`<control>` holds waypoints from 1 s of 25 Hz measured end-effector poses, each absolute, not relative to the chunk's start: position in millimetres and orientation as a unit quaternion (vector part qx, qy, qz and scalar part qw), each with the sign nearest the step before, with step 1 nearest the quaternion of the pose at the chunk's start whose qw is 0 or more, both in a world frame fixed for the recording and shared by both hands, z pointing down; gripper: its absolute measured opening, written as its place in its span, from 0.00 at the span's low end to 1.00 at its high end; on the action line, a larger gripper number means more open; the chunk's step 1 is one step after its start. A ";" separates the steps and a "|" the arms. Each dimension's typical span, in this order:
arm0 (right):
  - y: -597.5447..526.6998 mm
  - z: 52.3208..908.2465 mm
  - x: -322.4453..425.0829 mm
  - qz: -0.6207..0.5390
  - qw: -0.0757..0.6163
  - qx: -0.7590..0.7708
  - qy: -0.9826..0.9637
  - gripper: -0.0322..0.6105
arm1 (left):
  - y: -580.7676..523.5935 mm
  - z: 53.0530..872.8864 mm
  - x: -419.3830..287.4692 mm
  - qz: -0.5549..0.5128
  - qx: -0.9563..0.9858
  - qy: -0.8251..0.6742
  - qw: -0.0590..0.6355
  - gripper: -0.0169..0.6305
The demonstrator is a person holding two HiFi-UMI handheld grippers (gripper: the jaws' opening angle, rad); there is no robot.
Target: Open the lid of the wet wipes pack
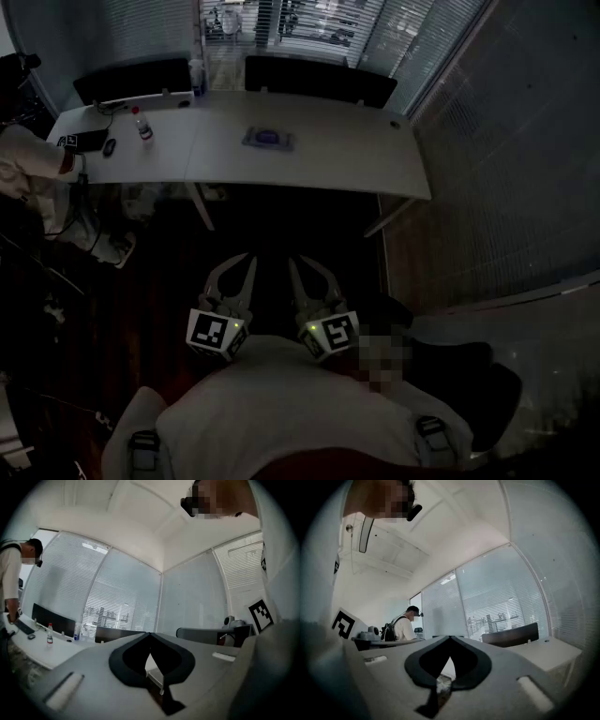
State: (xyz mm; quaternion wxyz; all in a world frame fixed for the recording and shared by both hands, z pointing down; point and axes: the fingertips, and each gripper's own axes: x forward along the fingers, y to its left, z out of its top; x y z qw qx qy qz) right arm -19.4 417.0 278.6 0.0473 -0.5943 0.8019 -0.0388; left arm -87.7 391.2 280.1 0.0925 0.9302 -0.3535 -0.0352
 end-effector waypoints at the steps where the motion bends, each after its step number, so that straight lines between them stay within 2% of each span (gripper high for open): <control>1: 416.1 277.1 -18.8 -0.041 0.050 -0.595 0.801 0.05 | 390.9 277.9 -86.3 -0.036 0.931 -0.351 0.089 0.03; 9: 414.2 275.1 -12.0 -0.035 0.047 -0.589 0.806 0.05 | 388.6 275.1 -74.5 -0.031 0.934 -0.346 0.084 0.03; 14: 419.8 260.9 3.6 -0.027 0.076 -0.578 0.812 0.05 | 391.5 274.1 -56.4 -0.021 0.935 -0.343 0.083 0.03; 25: 435.2 267.2 70.4 -0.052 0.100 -0.595 0.796 0.05 | 406.4 277.7 8.9 -0.022 0.942 -0.326 0.071 0.03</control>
